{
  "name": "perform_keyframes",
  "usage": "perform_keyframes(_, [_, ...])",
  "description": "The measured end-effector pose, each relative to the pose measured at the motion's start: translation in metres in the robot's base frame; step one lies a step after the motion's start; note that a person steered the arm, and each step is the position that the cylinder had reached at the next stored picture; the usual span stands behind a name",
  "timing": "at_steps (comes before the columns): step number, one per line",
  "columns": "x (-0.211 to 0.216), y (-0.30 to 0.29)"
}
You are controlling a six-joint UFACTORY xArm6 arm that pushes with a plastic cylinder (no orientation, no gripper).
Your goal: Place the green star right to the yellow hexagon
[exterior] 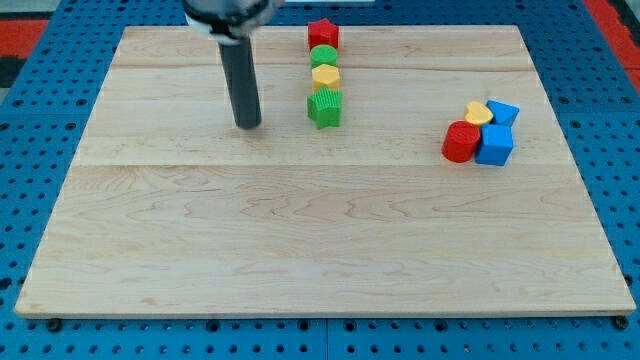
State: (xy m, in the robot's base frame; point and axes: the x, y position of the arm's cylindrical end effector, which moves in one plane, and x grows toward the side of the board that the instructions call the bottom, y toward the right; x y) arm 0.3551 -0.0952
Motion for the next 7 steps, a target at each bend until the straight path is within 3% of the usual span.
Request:
perform_keyframes(2, [-0.010,0.089])
perform_keyframes(5, [0.059,0.098])
perform_keyframes(6, [0.062,0.118])
perform_keyframes(7, [0.036,0.122])
